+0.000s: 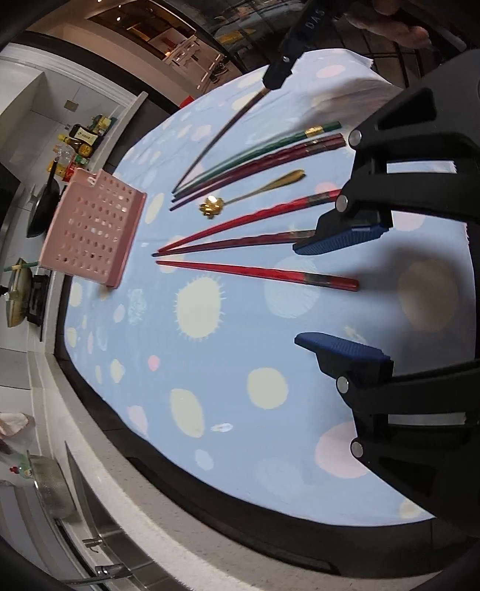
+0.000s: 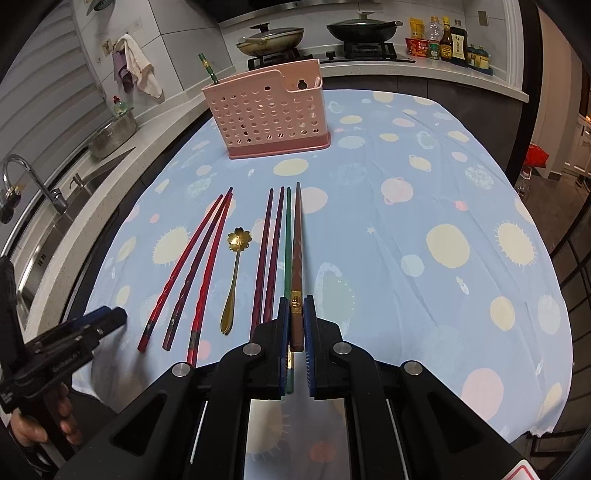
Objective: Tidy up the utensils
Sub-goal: 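Grasp a red chopstick with the left tool while the right tool grasps a brown chopstick, then lift the red chopstick with the left tool while the right tool lifts the brown chopstick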
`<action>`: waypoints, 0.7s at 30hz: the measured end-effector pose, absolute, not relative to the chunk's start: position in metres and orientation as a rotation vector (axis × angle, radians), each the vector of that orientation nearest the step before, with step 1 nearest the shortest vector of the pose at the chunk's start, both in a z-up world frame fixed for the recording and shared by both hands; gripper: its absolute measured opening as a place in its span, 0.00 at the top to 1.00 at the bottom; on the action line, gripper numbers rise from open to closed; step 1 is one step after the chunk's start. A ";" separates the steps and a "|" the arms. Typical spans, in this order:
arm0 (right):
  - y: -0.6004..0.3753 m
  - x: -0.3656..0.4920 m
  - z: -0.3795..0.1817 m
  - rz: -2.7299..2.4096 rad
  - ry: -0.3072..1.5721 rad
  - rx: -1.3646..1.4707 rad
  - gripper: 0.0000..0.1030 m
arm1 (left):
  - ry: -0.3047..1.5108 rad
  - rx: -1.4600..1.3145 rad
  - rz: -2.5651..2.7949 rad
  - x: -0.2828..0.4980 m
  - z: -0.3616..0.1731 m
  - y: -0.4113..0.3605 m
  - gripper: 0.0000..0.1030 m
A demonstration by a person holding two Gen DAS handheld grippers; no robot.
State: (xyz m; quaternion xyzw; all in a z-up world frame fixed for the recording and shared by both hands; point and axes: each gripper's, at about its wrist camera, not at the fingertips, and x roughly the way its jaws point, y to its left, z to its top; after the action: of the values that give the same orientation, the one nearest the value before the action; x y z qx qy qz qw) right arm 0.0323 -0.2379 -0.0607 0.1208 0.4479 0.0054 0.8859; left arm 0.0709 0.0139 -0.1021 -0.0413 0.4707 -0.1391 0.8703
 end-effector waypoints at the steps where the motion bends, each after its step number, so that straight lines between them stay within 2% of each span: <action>1: -0.237 0.032 -0.061 0.011 0.934 0.250 0.93 | 0.998 -0.077 -0.290 0.070 -0.108 0.013 0.60; 8: -0.238 0.032 -0.062 0.003 0.938 0.250 0.93 | 1.005 -0.055 -0.301 0.071 -0.120 0.008 0.62; 10: -0.237 0.033 -0.062 0.002 0.939 0.251 0.93 | 1.000 -0.046 -0.299 0.072 -0.120 0.007 0.78; 12: -0.237 0.033 -0.062 0.001 0.939 0.250 0.93 | 0.998 -0.045 -0.306 0.073 -0.120 0.006 0.87; 21: -0.238 0.032 -0.063 0.005 0.946 0.255 0.93 | 0.977 0.029 -0.330 0.072 -0.121 -0.007 0.88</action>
State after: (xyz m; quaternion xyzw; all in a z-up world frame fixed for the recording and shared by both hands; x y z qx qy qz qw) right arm 0.0321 -0.2376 -0.0632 0.1223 0.4543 0.0023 0.8824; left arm 0.0724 -0.0074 -0.1206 0.0140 0.4672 -0.1578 0.8698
